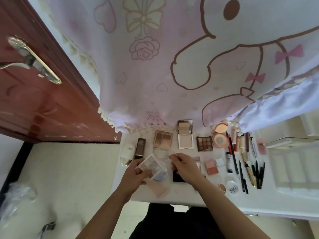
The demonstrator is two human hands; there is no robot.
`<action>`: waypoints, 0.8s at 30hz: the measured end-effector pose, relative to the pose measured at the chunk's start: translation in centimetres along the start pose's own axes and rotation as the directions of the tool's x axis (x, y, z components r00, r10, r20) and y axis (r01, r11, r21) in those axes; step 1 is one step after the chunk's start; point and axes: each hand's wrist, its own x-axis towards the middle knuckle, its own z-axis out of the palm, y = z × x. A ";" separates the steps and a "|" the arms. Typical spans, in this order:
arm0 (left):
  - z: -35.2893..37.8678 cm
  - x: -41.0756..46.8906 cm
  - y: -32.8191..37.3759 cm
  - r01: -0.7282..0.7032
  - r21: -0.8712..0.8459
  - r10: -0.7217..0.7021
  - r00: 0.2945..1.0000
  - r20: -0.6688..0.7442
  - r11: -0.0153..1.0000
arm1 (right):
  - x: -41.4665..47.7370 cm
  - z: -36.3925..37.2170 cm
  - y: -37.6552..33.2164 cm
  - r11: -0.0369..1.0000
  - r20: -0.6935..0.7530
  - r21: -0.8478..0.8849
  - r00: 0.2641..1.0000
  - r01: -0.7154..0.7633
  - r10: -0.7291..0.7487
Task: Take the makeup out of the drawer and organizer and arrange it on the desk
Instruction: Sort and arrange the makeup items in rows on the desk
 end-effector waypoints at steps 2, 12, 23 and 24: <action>-0.8 -0.3 -1.1 -0.001 0.081 0.002 1.000 -0.015 0.997 | 0.7 0.8 -0.2 0.989 0.049 -0.144 0.999 0.021 -0.015; -5.1 -2.5 -8.9 0.149 -0.234 -0.224 0.913 -0.340 0.961 | 1.9 6.3 1.7 0.856 0.218 -0.507 0.976 0.103 0.012; -4.8 -0.5 -10.0 0.251 -0.050 -0.238 0.809 -0.537 0.967 | -0.2 7.1 4.7 0.475 0.282 -0.845 0.959 0.244 0.009; -4.6 -0.4 -9.8 0.266 -0.022 -0.234 0.802 -0.549 0.964 | -0.3 7.2 5.0 0.468 0.286 -0.846 0.958 0.256 -0.008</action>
